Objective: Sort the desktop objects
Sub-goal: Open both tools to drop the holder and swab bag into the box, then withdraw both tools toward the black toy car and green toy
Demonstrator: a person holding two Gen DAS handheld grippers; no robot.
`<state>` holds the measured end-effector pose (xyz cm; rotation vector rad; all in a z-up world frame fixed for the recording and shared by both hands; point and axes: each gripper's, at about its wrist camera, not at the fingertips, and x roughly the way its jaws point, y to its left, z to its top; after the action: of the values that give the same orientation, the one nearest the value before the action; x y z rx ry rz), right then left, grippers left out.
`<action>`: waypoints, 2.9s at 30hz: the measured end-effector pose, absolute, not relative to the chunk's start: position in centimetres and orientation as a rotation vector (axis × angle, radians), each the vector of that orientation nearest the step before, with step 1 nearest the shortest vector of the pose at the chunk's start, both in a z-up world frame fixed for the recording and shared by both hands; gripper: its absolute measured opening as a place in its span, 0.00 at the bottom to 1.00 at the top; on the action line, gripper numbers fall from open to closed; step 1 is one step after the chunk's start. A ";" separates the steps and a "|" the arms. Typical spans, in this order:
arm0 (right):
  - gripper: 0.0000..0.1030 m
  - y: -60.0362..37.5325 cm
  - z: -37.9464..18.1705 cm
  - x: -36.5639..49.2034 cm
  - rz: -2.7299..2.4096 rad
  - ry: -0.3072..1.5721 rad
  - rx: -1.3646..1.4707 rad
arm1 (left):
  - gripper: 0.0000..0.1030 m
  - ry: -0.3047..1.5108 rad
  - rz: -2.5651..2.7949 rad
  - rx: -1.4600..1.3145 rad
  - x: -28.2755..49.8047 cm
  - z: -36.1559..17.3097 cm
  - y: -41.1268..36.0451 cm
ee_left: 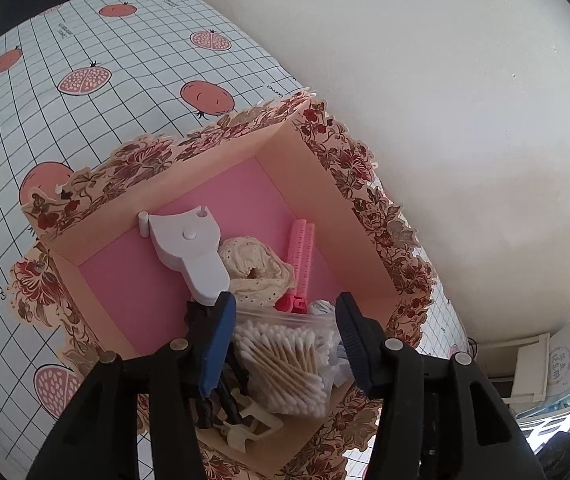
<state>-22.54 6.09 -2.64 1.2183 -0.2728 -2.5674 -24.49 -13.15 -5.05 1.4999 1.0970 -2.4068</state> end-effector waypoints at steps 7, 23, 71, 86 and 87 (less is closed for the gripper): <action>0.59 12.5 -2.2 -22.3 -2.644 -0.398 1.242 | 0.55 0.925 -2.448 1.490 -24.3 -3.7 -10.8; 0.59 25.2 -3.8 -22.0 -2.739 -0.534 1.255 | 0.55 0.421 -2.546 1.364 -22.8 -0.2 -0.8; 0.60 24.8 -12.7 -26.5 -2.518 -0.767 1.614 | 0.54 0.489 -2.497 1.627 -25.6 -11.6 7.8; 0.60 21.0 -13.4 -30.1 -2.348 -0.534 1.587 | 0.53 0.836 -2.355 1.497 -23.9 -12.8 5.0; 0.60 20.7 -13.3 -30.3 -2.341 -0.522 1.584 | 0.52 0.849 -2.349 1.489 -23.8 -12.8 4.8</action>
<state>-30.34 20.71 -13.34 1.5837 -0.5223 -2.3412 -23.83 4.82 -12.81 1.4894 0.8490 -2.3488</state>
